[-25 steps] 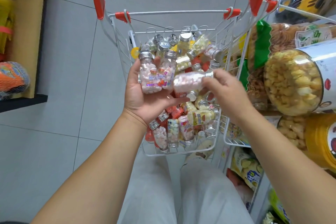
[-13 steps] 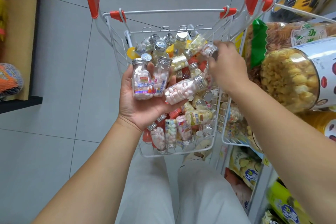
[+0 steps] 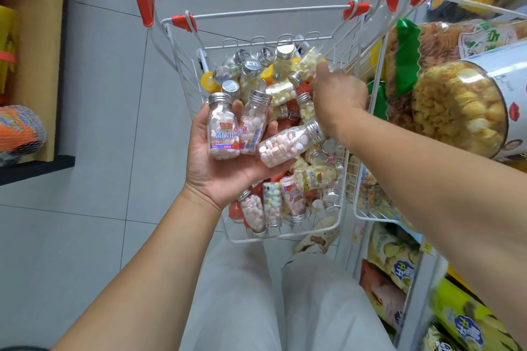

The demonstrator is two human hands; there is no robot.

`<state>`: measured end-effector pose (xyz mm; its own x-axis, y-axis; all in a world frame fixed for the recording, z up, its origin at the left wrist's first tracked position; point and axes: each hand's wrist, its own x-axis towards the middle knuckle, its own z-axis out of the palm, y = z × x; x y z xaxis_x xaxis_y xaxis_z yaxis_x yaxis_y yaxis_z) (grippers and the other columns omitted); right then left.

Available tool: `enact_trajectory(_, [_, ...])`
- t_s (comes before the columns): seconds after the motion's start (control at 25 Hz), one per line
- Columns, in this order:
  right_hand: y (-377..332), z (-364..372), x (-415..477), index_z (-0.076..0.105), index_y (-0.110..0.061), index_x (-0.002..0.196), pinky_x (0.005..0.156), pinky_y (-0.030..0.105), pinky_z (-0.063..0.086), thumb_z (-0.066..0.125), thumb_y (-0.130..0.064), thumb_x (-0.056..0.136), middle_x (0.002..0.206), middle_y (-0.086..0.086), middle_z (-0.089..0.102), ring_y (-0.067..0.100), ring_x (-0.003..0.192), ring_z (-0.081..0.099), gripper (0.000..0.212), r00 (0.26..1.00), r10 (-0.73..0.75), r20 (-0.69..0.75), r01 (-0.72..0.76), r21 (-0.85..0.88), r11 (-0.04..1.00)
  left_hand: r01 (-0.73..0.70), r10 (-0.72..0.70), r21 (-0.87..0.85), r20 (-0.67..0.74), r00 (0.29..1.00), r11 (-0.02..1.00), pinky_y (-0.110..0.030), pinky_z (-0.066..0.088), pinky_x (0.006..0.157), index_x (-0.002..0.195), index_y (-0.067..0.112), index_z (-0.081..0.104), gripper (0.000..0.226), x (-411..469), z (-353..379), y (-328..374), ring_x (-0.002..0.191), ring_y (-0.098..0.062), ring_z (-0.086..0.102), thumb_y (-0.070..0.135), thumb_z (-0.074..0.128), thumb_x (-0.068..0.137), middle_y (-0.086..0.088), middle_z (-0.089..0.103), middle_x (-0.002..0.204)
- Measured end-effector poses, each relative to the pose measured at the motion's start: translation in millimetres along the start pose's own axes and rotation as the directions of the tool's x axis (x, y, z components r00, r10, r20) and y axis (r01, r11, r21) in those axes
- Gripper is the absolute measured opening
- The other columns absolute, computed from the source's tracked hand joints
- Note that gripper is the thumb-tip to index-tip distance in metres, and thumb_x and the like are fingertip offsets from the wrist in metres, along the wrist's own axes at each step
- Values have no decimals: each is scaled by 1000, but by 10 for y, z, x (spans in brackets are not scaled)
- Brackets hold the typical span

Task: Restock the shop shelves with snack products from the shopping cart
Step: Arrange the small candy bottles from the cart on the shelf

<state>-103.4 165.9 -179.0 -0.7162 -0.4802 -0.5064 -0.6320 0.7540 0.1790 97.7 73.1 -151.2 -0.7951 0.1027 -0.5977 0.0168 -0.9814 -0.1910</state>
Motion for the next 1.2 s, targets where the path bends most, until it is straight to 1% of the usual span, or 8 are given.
enact_trajectory(0.2, [310,-55,-346,49,-23,129,67,37,44,51,-21,97,98,6,59,31,83,58,32,985,-18,-173,97,458,883,-22,22,65,-3,1000,998,-68,40,98,101,31,64,35,-53,49,50,109,-24,59,59,56,80,-4,56,130])
enact_trajectory(0.36, [616,-462,-888,45,-25,126,57,19,46,55,-28,99,77,6,48,9,62,48,28,998,13,-64,55,934,353,-10,9,101,1,1000,995,-67,41,98,110,35,61,38,-130,214,22,108,-24,60,59,56,81,-6,60,124])
enact_trajectory(0.48, [763,-714,-1153,52,-19,112,51,25,43,54,-46,95,80,13,50,10,55,48,32,996,57,67,-68,998,16,51,-57,158,29,998,986,-67,39,100,109,29,66,42,-201,495,-41,113,-27,60,61,51,87,-10,62,124])
enact_trajectory(0.64, [1082,-1063,-1604,61,-16,112,80,56,51,57,-70,81,106,25,65,45,92,62,62,990,109,92,-78,989,-122,120,-137,248,49,989,961,-69,32,106,109,32,58,40,-335,1073,-298,117,-28,54,64,47,88,-11,63,121])
enact_trajectory(0.8, [1530,-1449,-2320,62,-19,113,58,24,49,57,-49,90,90,-1,72,14,70,62,37,983,179,30,19,963,-269,217,-239,370,15,971,903,-70,22,111,108,32,61,39,-481,1668,-700,122,-26,50,63,47,89,-8,59,126])
enact_trajectory(1.0, [2057,-1724,-3412,62,-26,113,72,34,47,68,-34,88,97,9,65,23,79,58,27,952,305,-25,113,955,-275,331,-434,520,87,897,788,-70,31,107,106,24,71,48,-678,2288,-1411,112,-31,62,62,47,88,-9,66,119])
enact_trajectory(1.12, [2278,-1860,-4040,61,-23,107,47,16,45,63,-19,83,75,-6,66,3,51,56,25,905,424,-38,203,914,-352,399,-578,611,120,807,684,-68,31,107,128,16,63,63,-722,2558,-1921,126,-37,52,64,44,92,-15,59,133])
enact_trajectory(1.2, [2413,-1858,-4402,61,-22,104,44,14,41,62,-16,85,69,-8,64,1,47,53,20,862,505,-47,257,899,-354,411,-606,646,103,789,644,-69,35,104,121,19,64,59,-759,2666,-2309,123,-34,53,66,42,92,-13,57,131])
